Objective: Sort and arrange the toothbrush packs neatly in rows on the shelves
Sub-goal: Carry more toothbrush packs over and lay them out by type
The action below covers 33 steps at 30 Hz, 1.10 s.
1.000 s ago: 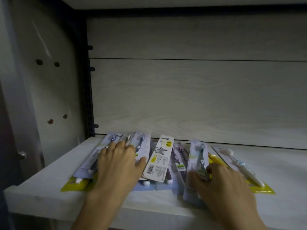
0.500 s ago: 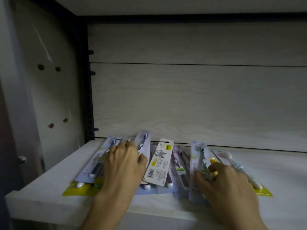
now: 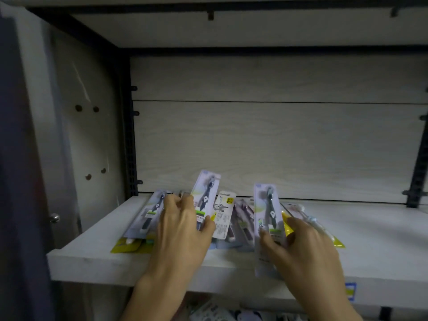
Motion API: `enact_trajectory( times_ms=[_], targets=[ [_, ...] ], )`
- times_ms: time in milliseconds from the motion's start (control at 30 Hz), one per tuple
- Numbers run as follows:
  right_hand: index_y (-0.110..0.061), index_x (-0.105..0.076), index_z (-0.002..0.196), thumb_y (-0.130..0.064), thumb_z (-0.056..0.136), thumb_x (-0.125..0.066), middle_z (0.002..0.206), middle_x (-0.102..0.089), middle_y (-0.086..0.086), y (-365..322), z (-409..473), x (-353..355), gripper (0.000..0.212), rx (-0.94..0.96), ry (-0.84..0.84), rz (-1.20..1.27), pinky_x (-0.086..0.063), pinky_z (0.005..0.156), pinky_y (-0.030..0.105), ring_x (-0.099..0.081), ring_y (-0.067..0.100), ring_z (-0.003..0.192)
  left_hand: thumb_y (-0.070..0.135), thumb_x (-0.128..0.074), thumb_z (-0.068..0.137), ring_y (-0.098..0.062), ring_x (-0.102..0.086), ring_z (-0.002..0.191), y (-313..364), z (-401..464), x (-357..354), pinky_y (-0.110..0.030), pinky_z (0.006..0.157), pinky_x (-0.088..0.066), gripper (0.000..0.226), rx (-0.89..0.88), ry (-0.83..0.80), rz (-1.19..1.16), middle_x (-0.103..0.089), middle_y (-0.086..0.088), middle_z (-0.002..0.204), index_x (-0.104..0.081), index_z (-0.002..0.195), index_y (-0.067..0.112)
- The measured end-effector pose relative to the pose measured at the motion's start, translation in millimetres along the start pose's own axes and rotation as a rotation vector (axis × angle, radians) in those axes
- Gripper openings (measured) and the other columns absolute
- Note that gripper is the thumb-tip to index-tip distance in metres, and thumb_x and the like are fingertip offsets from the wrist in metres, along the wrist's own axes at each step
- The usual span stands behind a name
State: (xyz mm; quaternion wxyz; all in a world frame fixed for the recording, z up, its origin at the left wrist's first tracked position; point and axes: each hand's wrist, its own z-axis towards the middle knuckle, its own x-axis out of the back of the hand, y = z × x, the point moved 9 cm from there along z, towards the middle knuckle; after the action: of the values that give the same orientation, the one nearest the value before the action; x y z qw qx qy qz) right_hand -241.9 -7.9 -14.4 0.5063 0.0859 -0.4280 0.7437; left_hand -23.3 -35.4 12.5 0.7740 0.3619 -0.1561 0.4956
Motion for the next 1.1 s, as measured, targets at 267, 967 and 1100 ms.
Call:
enact_trajectory(
  times_ms=[267,967,1100],
  targets=[
    [-0.014,-0.061,0.075,-0.050,0.070,-0.068,0.062,-0.062,0.001,10,-54,36,0.037,-0.128,-0.032,0.058,-0.042,0.058,0.036,-0.057,0.022,0.068,0.033,-0.065,0.074,-0.014,-0.046,0.098,14,-58,10,-0.018,0.070,-0.031,0.046,0.000,-0.136,-0.177,-0.044,0.003,0.106,-0.054,0.117,0.020],
    [-0.029,-0.050,0.084,-0.044,0.067,-0.079,0.061,-0.066,-0.009,159,-127,202,0.036,-0.335,0.103,0.122,-0.053,0.061,0.038,-0.063,0.007,0.060,0.024,-0.078,0.069,-0.008,-0.059,0.074,182,-175,-29,-0.034,0.062,-0.053,0.042,0.078,-0.382,-0.680,-0.058,0.015,0.087,-0.045,0.094,0.031],
    [-0.029,-0.053,0.091,-0.039,0.066,-0.082,0.068,-0.066,-0.011,211,-120,257,0.039,-0.338,0.137,0.153,-0.056,0.065,0.043,-0.065,0.009,0.066,0.030,-0.083,0.065,-0.005,-0.059,0.074,244,-196,-49,-0.040,0.062,-0.055,0.045,0.114,-0.387,-0.816,-0.057,0.020,0.090,-0.047,0.093,0.031]
  ],
)
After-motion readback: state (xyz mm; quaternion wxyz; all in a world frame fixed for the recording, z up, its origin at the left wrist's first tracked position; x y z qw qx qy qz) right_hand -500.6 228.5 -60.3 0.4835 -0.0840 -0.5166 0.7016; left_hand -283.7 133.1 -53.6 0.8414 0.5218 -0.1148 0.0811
